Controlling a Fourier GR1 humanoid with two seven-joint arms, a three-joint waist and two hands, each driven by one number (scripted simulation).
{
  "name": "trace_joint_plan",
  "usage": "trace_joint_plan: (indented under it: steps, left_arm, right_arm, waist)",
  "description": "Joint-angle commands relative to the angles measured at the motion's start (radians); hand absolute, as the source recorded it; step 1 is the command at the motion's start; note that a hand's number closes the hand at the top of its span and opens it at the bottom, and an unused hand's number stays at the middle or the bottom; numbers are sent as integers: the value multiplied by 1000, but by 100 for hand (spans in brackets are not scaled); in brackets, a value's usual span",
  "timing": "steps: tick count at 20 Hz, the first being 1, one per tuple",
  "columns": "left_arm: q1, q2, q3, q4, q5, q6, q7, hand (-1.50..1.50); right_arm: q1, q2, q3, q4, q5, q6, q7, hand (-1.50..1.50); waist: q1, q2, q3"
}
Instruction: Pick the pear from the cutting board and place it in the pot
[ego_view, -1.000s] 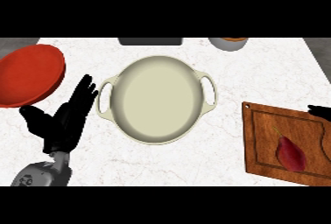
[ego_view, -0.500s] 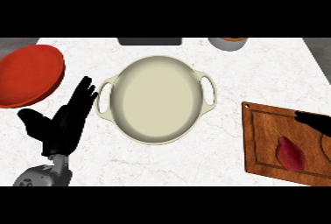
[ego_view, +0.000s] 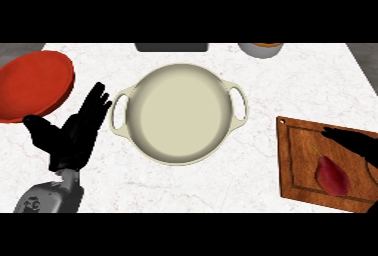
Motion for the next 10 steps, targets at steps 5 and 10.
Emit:
trace_joint_plan:
  steps: [5,10]
  left_arm:
    - [63,-29,-1,-51,-46,-22,-4,0]
    - [8,-24,49,-26,-28,-49,25,0]
  right_arm:
    - [-4,68,68,-24,144,-11,21,-150]
    - [-66,108,97,146,249,-79,13,-150]
  waist:
    - [0,-1,0]
    - [2,0,0]
